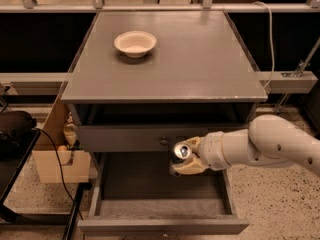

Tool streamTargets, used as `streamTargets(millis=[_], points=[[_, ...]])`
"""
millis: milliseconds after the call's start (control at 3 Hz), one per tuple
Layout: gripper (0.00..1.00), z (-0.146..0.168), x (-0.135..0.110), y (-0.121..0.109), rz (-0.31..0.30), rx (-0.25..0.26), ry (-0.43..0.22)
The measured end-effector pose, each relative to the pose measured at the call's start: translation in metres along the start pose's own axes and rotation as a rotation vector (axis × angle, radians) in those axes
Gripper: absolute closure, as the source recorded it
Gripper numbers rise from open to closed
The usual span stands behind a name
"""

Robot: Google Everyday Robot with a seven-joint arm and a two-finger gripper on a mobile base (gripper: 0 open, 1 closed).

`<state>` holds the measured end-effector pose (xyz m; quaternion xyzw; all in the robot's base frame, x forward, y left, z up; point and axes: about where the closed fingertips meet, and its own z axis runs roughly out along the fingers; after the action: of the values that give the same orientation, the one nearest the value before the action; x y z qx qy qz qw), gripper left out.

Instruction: Place redbull can into middle drawer

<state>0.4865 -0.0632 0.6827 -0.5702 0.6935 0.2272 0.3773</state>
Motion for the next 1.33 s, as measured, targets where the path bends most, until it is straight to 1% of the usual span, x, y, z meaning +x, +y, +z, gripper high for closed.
streamTargets(millis=[333,667,1000,1333], points=[[1.00,0.010,0.019,-0.003,0.002,-0.007,-0.004],[1.00,0.029,0.049,0.004,0.020,-0.022,-0.033],[1.00,0.029,0.049,0.004,0.020,-0.022,-0.033],[1.00,0.034,0.062,0.007,0.025,-0.029,-0.035]])
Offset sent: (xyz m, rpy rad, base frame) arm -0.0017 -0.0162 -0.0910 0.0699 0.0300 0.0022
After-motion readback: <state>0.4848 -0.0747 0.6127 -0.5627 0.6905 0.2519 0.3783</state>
